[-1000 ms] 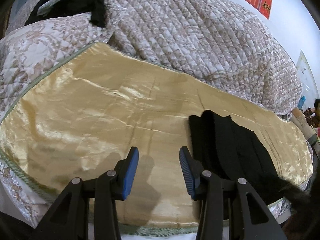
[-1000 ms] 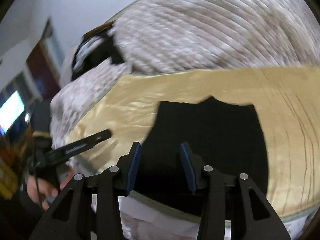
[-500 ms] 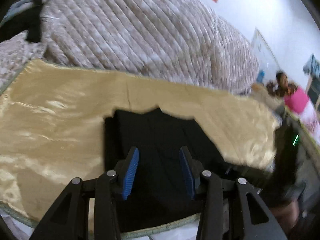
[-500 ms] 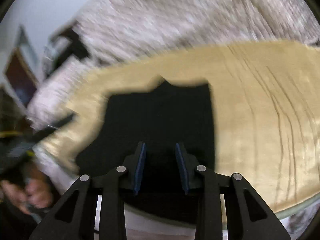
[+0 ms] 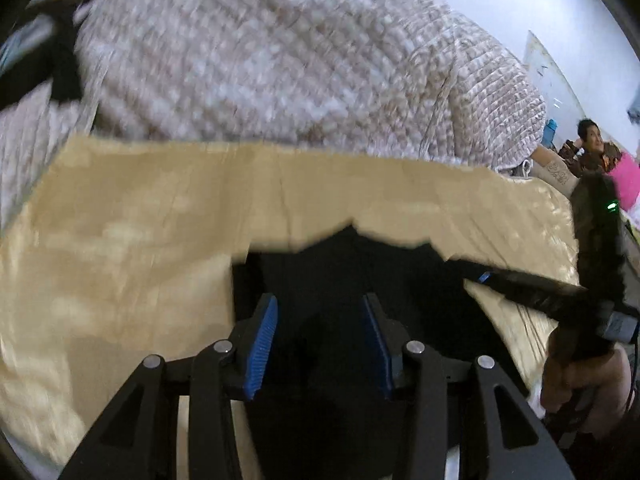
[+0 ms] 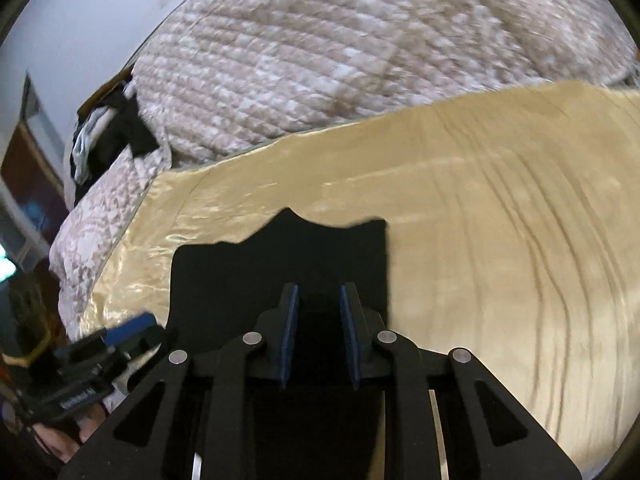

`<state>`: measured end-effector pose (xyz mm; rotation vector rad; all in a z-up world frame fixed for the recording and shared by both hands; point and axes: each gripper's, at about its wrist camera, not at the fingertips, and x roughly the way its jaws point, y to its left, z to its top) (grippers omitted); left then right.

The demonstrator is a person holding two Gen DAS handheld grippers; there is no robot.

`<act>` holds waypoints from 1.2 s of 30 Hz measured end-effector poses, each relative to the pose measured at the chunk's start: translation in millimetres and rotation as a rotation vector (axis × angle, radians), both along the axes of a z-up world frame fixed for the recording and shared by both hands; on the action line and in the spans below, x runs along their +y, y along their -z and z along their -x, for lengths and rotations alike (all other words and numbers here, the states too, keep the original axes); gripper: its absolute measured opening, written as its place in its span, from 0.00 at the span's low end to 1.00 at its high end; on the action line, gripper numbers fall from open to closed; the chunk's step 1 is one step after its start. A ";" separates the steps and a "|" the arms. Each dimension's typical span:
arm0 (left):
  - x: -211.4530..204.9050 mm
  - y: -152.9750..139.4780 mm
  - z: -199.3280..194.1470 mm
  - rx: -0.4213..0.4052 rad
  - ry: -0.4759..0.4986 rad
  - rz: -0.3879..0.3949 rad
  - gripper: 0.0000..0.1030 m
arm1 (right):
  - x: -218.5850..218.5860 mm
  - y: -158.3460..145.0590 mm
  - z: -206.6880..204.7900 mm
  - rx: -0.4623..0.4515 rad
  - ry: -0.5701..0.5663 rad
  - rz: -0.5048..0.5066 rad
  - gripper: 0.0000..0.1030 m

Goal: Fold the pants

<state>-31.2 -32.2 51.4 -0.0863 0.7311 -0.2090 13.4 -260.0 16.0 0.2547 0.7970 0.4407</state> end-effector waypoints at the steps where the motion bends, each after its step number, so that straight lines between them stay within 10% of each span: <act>1: -1.7 -1.0 -11.4 0.000 0.001 -0.009 0.45 | 5.5 1.0 -9.9 0.006 -0.017 0.026 0.20; 7: -2.0 39.4 -50.2 0.113 0.003 -0.038 0.45 | 19.1 24.0 -41.8 0.088 -0.039 0.086 0.20; 20: -2.0 41.1 -42.7 0.058 0.005 -0.038 0.46 | 11.5 26.1 -40.7 0.069 0.005 0.059 0.20; 36: -14.5 21.3 40.4 -0.005 0.002 -0.064 0.45 | 17.8 0.6 45.3 -0.034 0.020 0.172 0.20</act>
